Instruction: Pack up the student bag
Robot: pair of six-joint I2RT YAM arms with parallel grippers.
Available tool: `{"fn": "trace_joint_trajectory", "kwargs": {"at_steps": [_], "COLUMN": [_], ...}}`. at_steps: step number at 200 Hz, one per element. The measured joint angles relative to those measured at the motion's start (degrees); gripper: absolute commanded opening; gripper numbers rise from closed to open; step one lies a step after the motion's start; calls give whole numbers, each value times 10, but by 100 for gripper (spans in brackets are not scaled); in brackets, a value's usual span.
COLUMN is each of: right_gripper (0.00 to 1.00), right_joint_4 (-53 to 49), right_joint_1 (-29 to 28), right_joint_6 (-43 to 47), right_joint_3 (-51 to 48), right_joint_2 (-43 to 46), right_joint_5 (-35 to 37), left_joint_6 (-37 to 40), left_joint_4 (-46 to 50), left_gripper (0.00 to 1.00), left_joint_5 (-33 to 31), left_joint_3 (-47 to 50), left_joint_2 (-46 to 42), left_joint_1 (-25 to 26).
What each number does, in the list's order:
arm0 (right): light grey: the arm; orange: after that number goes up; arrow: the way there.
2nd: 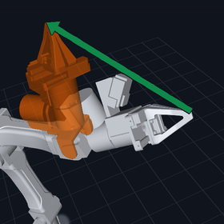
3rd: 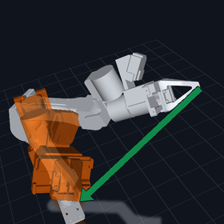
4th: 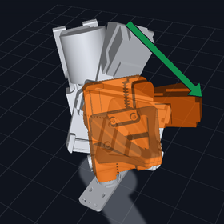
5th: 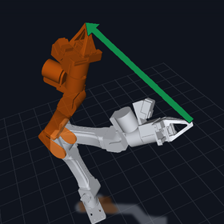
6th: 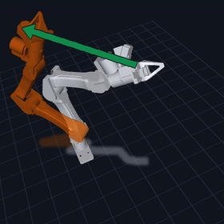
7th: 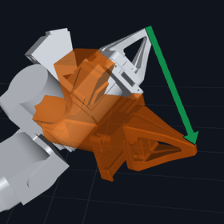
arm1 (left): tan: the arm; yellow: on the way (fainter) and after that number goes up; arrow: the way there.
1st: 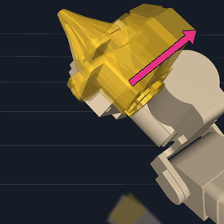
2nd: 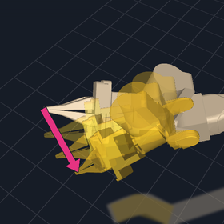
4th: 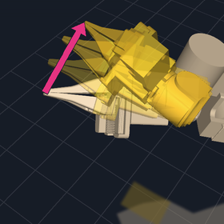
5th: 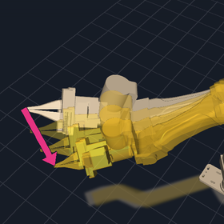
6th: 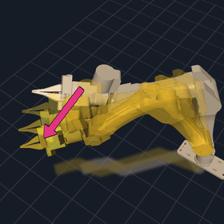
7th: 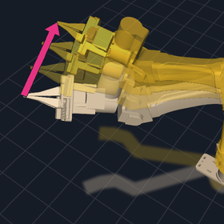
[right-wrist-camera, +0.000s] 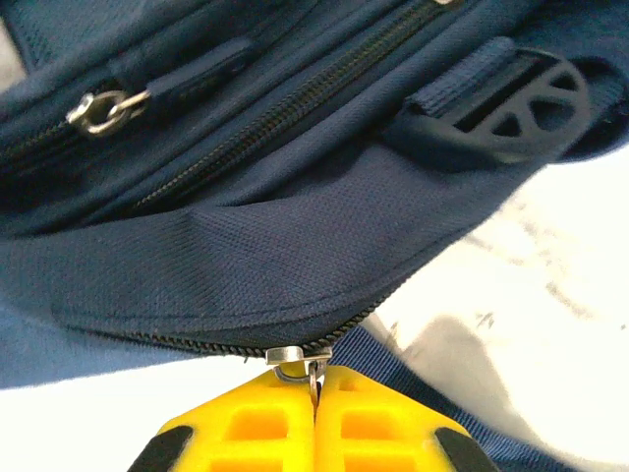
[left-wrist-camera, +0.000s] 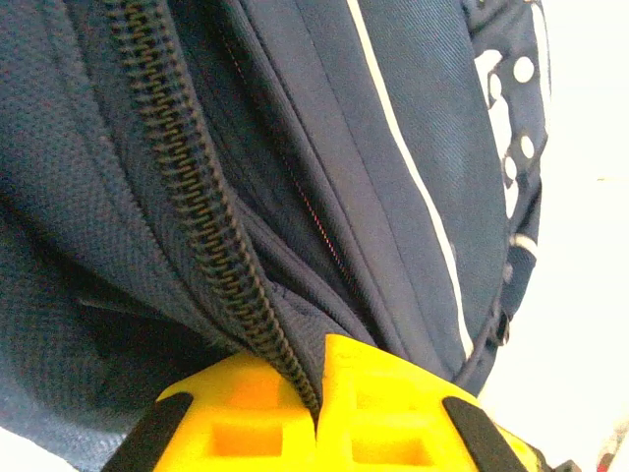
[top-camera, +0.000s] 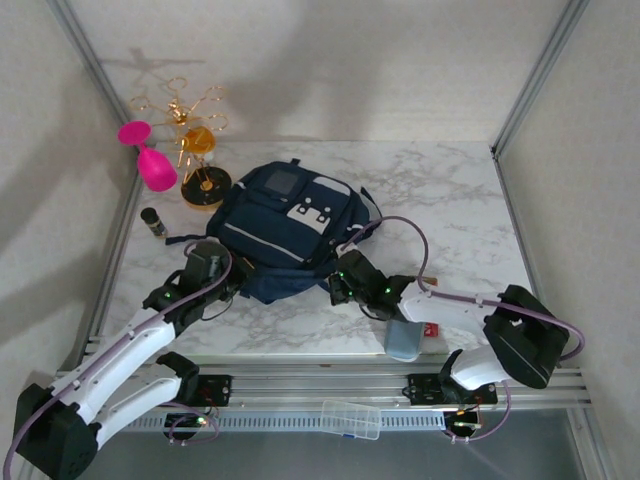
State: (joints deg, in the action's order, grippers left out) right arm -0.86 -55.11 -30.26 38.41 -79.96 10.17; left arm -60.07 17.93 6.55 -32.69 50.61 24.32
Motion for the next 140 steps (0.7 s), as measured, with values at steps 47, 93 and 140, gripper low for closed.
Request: {"fn": "trace_joint_trajectory", "kwargs": {"at_steps": [47, 93, 140], "right_gripper": [0, 0, 30], "right_joint_4": [10, 16, -9], "right_joint_1": [-10, 72, 48], "right_joint_6": [-21, 3, 6], "right_joint_3": [6, 29, 31], "right_joint_2": [-16, -69, -57], "right_joint_5": [-7, -39, -41], "left_joint_6": [35, 60, 95], "left_joint_4": [15, 16, 8], "left_gripper": [0, 0, 40], "left_joint_5": [22, 57, 68], "left_joint_3": [-3, 31, 32], "left_joint_2": [11, -9, -2], "left_joint_1": [-81, -141, -162]}}
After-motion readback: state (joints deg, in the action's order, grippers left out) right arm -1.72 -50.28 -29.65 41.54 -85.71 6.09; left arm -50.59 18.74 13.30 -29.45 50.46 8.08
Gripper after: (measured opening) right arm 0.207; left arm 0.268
